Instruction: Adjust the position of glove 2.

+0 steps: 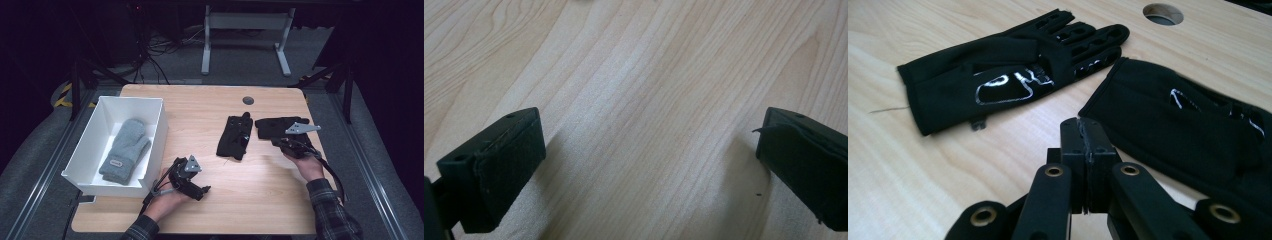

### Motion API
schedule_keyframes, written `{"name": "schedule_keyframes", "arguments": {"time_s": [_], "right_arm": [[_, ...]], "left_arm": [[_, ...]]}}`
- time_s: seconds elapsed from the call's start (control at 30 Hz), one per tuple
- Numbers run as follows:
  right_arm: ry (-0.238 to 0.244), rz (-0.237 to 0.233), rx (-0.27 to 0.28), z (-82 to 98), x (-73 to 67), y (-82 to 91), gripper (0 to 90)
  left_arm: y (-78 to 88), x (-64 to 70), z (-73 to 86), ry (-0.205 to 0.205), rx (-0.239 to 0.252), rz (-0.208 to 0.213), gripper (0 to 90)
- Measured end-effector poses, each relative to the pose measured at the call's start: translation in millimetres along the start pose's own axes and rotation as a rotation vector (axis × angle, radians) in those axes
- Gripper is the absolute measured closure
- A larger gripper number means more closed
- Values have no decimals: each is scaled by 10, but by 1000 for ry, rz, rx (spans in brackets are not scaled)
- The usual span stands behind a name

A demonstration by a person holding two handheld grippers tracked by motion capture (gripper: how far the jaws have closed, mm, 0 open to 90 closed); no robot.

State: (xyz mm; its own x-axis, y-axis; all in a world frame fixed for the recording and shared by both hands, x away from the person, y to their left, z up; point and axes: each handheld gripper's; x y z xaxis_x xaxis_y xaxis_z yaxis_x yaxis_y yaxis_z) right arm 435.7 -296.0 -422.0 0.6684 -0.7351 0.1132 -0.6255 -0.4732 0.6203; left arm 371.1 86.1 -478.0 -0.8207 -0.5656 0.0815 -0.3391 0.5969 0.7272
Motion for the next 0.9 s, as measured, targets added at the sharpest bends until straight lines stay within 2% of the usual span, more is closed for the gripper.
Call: {"name": "schedule_keyframes", "arguments": {"time_s": [0.23,0.5,0.57,0.7,0.9], "right_arm": [[-7,33,-1,-116,84,-235,900],[-31,71,-26,-103,173,-525,900],[-50,67,-27,-84,196,-577,900],[-42,70,-58,-46,198,-678,900],[-41,42,-75,-26,161,-657,900]], "left_arm": [[2,-3,1,-5,0,1,4],[9,-31,8,-31,1,27,5],[10,-34,8,-32,1,29,5],[10,-35,8,-33,0,30,5],[8,-38,7,-33,1,33,5]]}}
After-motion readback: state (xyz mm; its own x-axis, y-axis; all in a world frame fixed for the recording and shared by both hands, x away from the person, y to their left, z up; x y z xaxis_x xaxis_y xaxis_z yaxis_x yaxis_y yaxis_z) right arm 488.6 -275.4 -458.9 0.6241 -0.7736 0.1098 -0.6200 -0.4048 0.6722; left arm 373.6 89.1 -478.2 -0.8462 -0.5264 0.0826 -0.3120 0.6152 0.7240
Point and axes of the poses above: each handheld gripper's, and its own axes: y roughly backward along the jaws, z roughly out of its underside, x roughly to its right, and after that the axes turned 5 degrees about y, right-handed
